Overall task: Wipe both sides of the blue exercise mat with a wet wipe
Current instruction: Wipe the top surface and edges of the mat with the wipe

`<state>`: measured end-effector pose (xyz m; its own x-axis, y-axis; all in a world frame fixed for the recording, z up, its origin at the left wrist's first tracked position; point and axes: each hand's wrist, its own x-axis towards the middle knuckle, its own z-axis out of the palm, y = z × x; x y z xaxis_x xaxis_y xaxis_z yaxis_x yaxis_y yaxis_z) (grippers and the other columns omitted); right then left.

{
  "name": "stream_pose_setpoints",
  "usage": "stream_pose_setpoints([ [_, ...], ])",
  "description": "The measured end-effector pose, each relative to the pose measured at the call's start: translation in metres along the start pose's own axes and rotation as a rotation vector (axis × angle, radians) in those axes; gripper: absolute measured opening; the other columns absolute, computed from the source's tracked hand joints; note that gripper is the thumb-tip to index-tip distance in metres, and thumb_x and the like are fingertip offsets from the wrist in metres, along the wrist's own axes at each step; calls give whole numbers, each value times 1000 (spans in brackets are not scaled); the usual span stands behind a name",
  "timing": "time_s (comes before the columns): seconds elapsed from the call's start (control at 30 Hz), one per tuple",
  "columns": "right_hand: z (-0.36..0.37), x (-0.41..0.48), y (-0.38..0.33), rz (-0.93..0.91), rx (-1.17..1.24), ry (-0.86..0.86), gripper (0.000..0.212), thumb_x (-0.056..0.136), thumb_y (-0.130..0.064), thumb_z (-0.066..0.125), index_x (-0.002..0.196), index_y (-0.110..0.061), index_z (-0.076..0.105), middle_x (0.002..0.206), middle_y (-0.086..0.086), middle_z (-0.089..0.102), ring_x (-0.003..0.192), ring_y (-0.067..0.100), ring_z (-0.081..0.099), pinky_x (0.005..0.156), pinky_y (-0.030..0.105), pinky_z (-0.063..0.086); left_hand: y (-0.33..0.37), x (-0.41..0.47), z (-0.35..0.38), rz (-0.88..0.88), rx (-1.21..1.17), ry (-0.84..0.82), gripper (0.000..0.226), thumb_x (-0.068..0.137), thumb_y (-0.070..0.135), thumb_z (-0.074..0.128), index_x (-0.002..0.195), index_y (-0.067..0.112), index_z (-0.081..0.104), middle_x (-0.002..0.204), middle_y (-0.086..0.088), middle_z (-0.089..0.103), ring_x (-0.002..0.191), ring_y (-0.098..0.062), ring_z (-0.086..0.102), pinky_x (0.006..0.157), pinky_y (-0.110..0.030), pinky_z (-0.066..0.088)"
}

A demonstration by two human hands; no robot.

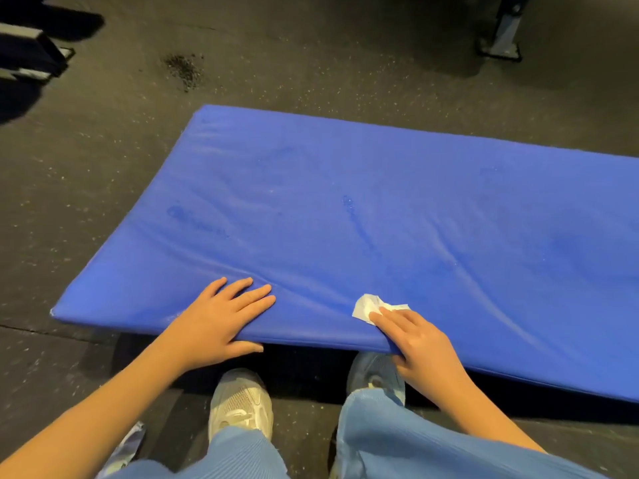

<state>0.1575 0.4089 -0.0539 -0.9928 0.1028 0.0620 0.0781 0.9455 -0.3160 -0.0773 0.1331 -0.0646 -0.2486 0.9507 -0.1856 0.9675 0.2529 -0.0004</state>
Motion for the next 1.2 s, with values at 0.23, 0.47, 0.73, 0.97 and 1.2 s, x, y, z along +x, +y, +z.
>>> stream_pose_setpoints([
  [0.23, -24, -64, 28, 137, 82, -44, 82, 48, 13, 68, 117, -29, 53, 114, -7, 67, 86, 22, 69, 49, 31, 55, 81, 14, 13, 6, -125, -111, 70, 93, 72, 13, 135, 24, 42, 136, 3, 58, 113, -28, 62, 94, -44, 37],
  [0.47, -26, -82, 42, 272, 118, -78, 87, 43, 14, 74, 112, -34, 55, 111, -10, 68, 84, 20, 69, 46, 28, 53, 102, 29, 16, 41, -169, -144, 72, 92, 74, 14, 136, 26, 44, 139, 6, 55, 120, -24, 48, 96, -39, 30],
  [0.73, 5, -79, 21, 433, 371, -210, 53, 85, -23, 52, 137, -30, 46, 134, -40, 20, 134, -9, 20, 96, -3, 16, 18, 11, 17, -434, -451, 5, 82, 81, 66, 13, 144, 24, 45, 154, 9, 33, 144, -16, 28, 116, -36, 19],
  [0.97, 27, 27, -44, 80, 377, -347, 34, 95, -16, 41, 125, -10, 57, 143, -3, 47, 132, 19, 37, 103, 31, 36, 20, -13, 40, -526, -440, -29, 80, 84, 60, 5, 148, 24, 37, 157, 10, 26, 147, -13, 17, 118, -38, 5],
  [1.2, 40, 52, -27, -267, 174, -323, 29, 98, -20, 36, 94, -9, 63, 109, 2, 62, 101, 29, 52, 78, 41, 49, 23, -15, 44, -524, -454, 27, 77, 87, 57, 6, 148, 22, 38, 157, 10, 26, 147, -13, 16, 117, -34, 1],
])
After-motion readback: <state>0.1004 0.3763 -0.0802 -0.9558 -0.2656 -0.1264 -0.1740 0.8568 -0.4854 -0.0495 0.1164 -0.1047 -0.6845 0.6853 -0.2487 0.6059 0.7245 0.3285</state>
